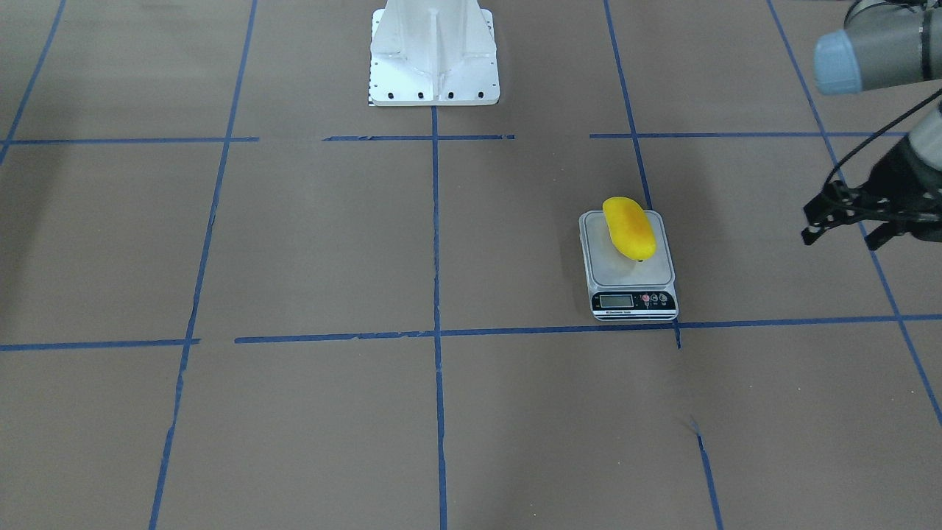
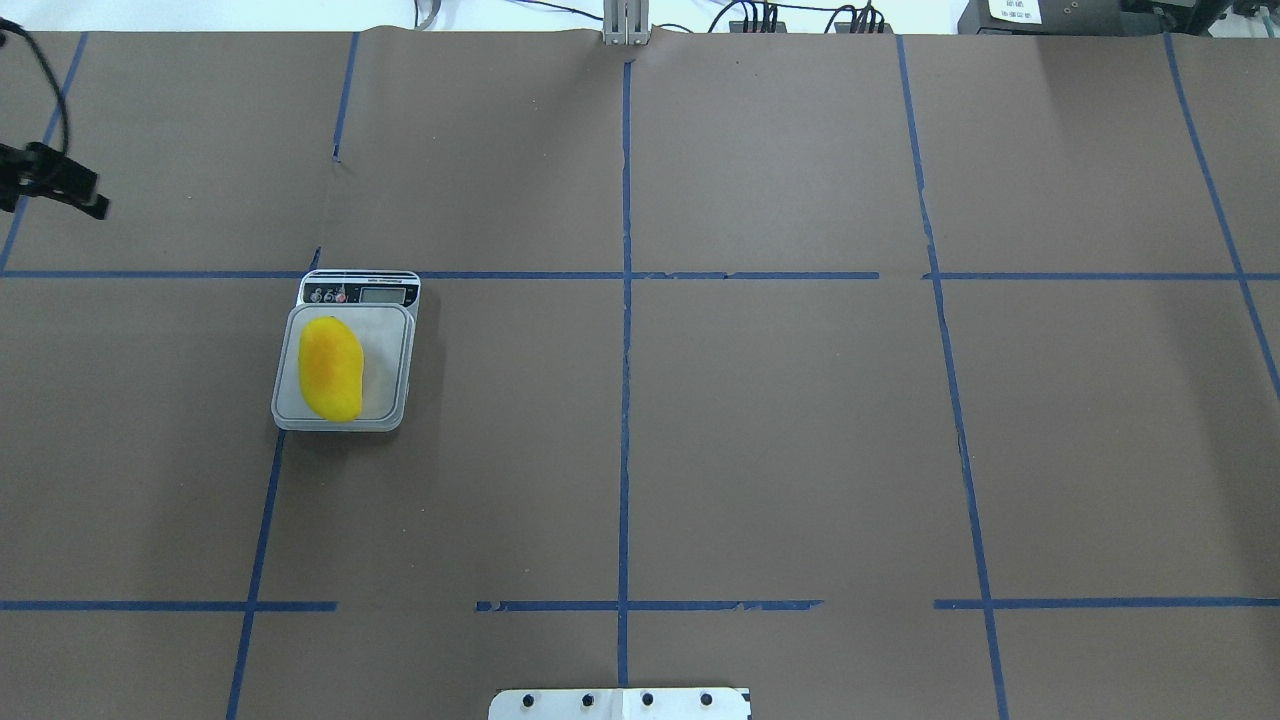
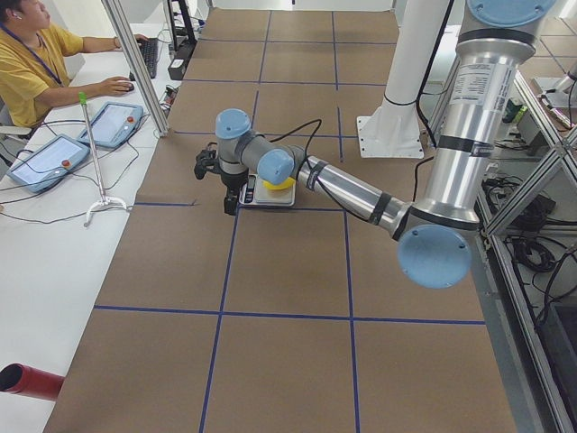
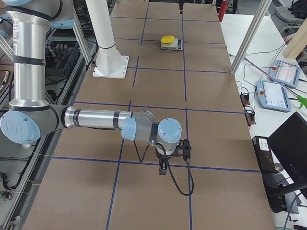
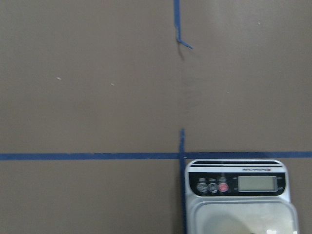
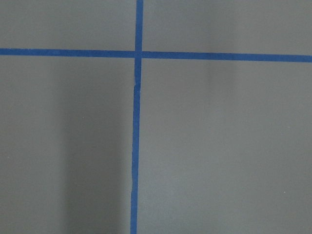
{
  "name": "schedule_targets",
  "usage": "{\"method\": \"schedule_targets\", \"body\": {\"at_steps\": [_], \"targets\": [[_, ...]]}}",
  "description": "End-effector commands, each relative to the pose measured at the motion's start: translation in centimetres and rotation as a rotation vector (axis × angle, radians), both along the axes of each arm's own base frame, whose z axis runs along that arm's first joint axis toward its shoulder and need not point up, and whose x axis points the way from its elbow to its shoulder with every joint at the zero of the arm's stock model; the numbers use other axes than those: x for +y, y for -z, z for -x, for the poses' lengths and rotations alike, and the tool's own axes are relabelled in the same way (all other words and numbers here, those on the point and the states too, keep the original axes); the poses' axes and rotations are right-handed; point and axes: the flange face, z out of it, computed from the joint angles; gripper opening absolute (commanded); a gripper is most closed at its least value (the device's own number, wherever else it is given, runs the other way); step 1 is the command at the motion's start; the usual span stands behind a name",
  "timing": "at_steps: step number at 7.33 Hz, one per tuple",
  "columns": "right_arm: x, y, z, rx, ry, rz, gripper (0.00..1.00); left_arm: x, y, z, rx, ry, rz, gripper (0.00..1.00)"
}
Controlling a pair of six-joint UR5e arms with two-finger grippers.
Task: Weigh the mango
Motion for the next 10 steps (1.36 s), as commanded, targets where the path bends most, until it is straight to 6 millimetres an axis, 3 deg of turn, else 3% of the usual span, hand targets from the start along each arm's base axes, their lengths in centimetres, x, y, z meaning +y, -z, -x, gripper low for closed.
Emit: {"method": "schedule_targets", "body": {"at_steps": [1,2,3,4,10], "targets": [[0.0,0.0,0.0,0.000,0.000,0.000,1.00,2.2,-9.4,13.5,-0.065,0.001,-0.022,1.00],[0.0,0.0,0.0,0.000,0.000,0.000,1.00,3.9,-10.8,14.1,-0.038,-0.012,0.022,1.00],[0.0,0.0,0.0,0.000,0.000,0.000,1.00,7.1,-14.7,14.4,-0.033,-0.028,0.067,1.00],[0.0,0.0,0.0,0.000,0.000,0.000,1.00,7.2,-14.9,14.5,-0.044,-0.055,-0.014,1.00],[0.0,0.0,0.0,0.000,0.000,0.000,1.00,7.5,-15.9,14.4,-0.040,-0.065,0.009,1.00]]}}
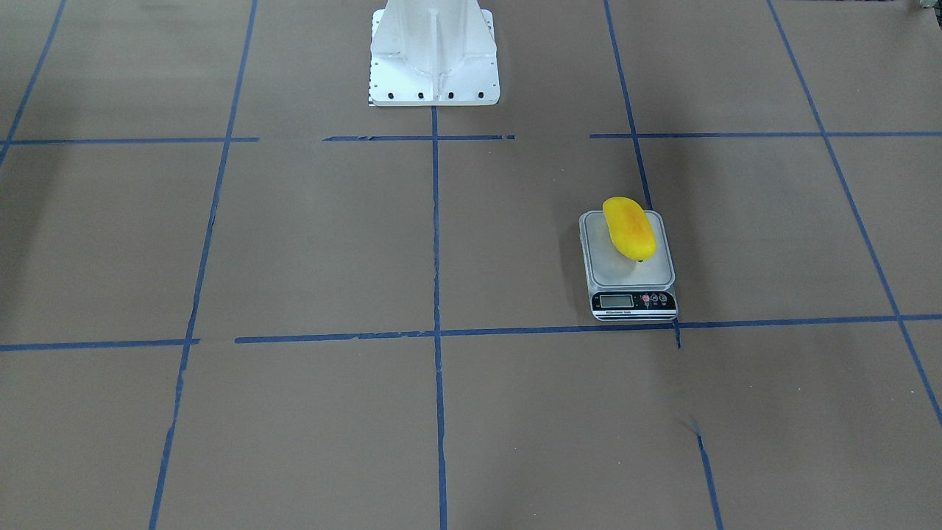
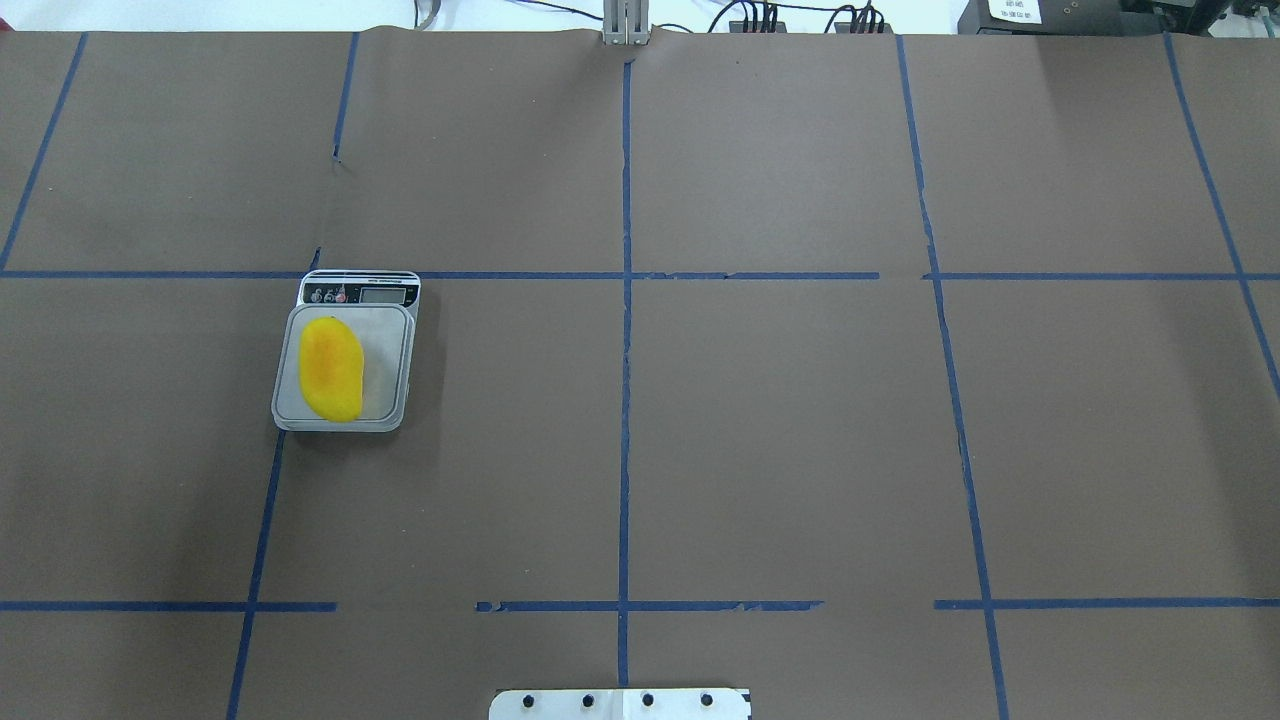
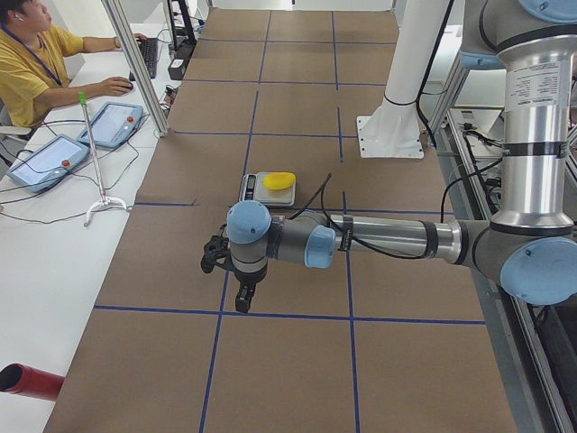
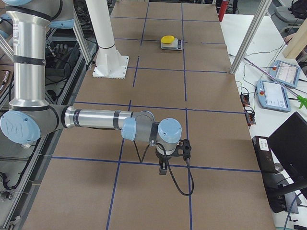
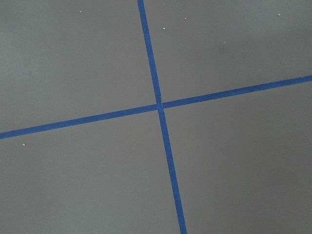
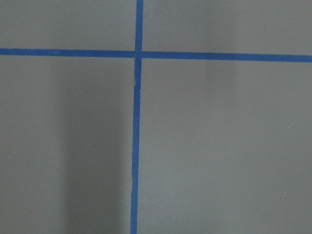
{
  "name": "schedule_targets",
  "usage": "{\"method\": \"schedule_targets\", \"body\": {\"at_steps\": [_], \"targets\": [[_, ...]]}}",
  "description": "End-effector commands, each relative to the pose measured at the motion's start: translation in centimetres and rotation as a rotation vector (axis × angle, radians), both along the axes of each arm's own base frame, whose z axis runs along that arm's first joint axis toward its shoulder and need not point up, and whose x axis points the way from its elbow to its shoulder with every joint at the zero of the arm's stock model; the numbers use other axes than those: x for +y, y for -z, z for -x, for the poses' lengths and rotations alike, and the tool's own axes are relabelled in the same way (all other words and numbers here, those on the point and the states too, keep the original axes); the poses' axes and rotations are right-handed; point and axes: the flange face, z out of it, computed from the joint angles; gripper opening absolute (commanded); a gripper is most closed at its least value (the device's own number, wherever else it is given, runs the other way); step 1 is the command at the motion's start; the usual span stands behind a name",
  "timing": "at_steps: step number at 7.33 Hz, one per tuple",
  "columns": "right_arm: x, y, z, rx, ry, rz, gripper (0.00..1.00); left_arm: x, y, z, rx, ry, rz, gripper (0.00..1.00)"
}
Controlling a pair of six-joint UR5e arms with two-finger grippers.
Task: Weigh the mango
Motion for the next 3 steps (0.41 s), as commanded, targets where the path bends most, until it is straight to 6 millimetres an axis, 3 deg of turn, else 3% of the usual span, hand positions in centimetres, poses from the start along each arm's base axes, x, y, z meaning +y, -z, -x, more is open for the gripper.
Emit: {"method": "schedule_targets", "body": {"at_steps": [1,3], "targets": [[0.00,0.00,0.00,0.000,0.000,0.000,1.00,0.08,-0.12,0.09,-0.001,0.001,0.003,1.00],[0.00,0.00,0.00,0.000,0.000,0.000,1.00,0.22,-0.03,0.02,-0.002,0.000,0.038,1.00]]}}
